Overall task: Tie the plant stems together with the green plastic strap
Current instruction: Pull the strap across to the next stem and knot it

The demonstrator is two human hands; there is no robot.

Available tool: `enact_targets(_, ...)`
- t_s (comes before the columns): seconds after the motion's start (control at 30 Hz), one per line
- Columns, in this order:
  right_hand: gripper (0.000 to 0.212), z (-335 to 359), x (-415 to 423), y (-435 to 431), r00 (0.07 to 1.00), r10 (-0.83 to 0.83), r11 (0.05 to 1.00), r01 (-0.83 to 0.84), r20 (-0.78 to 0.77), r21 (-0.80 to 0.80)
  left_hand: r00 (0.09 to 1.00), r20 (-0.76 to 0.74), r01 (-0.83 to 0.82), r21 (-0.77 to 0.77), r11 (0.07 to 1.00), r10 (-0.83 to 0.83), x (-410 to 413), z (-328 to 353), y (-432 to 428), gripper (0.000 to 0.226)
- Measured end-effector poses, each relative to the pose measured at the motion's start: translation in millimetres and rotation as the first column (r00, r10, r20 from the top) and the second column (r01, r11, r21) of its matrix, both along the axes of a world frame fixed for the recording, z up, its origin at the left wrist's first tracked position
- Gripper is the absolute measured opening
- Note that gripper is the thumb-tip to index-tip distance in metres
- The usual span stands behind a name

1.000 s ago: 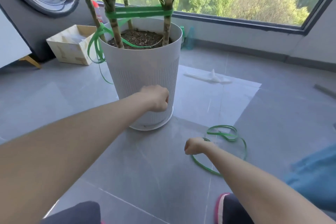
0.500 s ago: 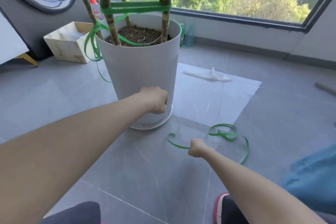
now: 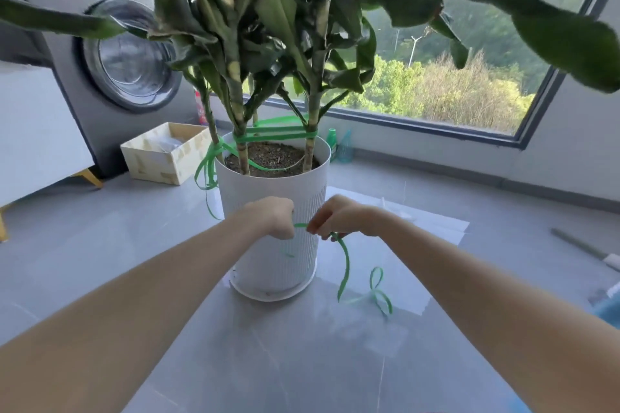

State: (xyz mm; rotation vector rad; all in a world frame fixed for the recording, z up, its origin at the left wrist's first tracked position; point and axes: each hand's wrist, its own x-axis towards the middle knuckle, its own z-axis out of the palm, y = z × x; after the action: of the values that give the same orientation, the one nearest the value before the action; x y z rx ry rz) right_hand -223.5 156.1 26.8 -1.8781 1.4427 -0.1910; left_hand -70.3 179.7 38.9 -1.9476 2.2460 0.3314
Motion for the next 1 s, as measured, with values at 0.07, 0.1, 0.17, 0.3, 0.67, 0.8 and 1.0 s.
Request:
enact_targets(0.07, 0.021, 26.8, 2.8, 8.0, 0.999, 0.016, 0.998, -0.014, 0.044, -0.056, 0.997, -0.057, -0.046, -0.023, 0.999, 0.045, 3.4, 6.7, 9.6, 0.051)
enact_targets(0.1, 0.023, 39.2, 3.1, 13.7, 0.997, 0.017, 0.996, -0.011, 0.069, -0.084, 0.994, -0.090, -0.071, -0.029, 0.997, 0.068, 4.7, 11.1, 15.7, 0.052)
enact_targets(0.17, 0.024, 57.0, 1.9, 23.4, 0.993, 0.023, 0.992, -0.008, 0.114, -0.124, 0.979, -0.171, -0.112, -0.019, 0.994, 0.107, 4.6, 16.8, 25.1, 0.056)
enact_targets(0.3, 0.021, 86.5, -5.5, 45.0, 0.983, 0.022, 0.982, 0.014, 0.185, -0.187, 0.903, -0.403, -0.155, 0.009, 0.988, 0.146, 4.9, 31.7, 46.9, 0.065)
enact_targets(0.67, 0.022, 107.8, -31.0, 73.5, 0.915, -0.145, 0.922, 0.262, 0.376, -0.284, 0.561, -0.823, -0.260, -0.072, 0.963, 0.090, 14.0, 63.3, 76.5, 0.032)
enact_targets(0.8, 0.023, 93.8, -37.7, 72.6, 0.959, -0.199, 0.858, 0.271, 0.204, -0.437, 0.602, -0.798, -0.281, -0.175, 0.944, 0.032, 23.5, 67.8, 73.7, 0.030)
enact_targets(1.0, 0.033, 79.1, -45.9, 64.3, 0.969, -0.239, 0.874, 0.245, 0.068, -0.420, 0.698, -0.716, -0.222, -0.223, 0.949, -0.005, 21.3, 61.4, 66.6, 0.026)
